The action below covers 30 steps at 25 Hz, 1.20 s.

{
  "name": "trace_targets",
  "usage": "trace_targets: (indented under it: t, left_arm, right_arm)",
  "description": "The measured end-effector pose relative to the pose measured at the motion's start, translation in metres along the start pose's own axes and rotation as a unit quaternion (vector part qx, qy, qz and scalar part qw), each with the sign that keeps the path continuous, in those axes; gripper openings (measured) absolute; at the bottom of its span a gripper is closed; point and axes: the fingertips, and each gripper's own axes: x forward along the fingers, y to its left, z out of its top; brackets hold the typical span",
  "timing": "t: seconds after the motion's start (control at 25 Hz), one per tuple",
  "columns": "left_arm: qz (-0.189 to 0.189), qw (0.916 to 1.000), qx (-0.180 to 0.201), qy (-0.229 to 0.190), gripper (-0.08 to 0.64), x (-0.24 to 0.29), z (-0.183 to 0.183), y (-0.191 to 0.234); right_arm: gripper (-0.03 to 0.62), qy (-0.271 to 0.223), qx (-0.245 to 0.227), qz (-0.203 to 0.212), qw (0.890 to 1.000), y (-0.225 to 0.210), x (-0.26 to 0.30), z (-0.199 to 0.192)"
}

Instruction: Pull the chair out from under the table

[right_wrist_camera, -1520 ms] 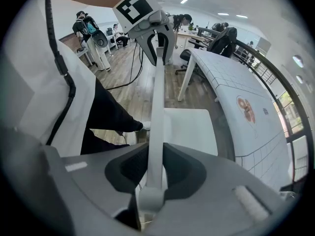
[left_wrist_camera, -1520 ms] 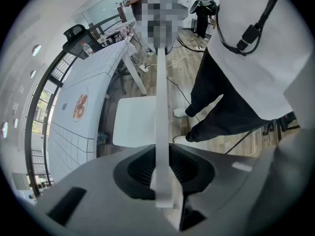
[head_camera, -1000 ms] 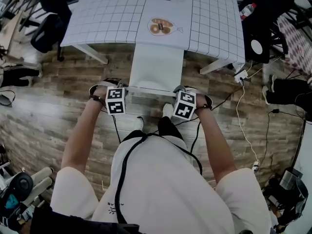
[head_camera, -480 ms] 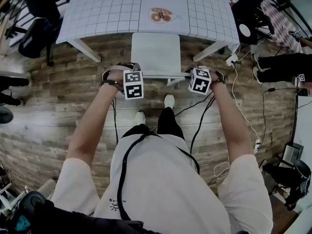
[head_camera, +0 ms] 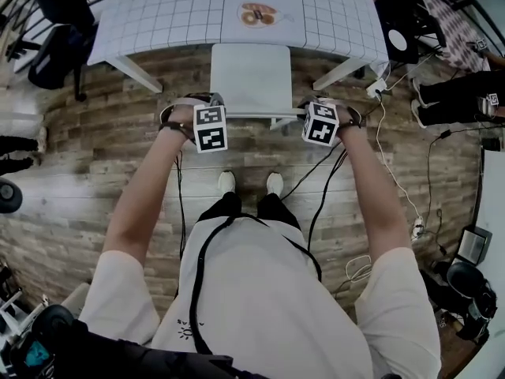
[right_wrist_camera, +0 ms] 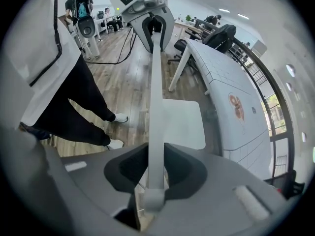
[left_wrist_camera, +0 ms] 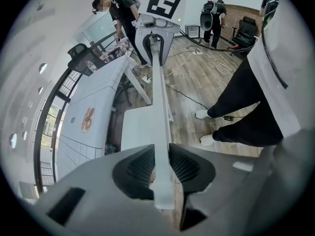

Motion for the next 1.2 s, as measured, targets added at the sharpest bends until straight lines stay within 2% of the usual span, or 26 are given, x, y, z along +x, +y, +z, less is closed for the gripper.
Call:
trace_targets:
  t: [0.2, 0.44, 1.2]
  left_arm:
    - [-0.007, 0.9999, -0.01, 0.01, 0.095, 0.001, 0.001, -0.001]
    - [-0.03, 0.9991, -0.025, 0.012, 0.086, 0.001, 0.003, -0.001]
    - [-0.05, 0.9983, -0.027, 0.014, 0.077, -0.01, 0.006, -0.025]
  right_arm:
    - [0.087, -0.011, -0.019, 0.008, 1.0, 0.003, -0.001, -0.003]
    - [0.084, -0.023, -0.012, 0.026, 0.999, 0.001, -0.005, -0.001]
    - [0.083, -0.036, -0.006, 0.043, 0.998, 0.027, -0.01, -0.001]
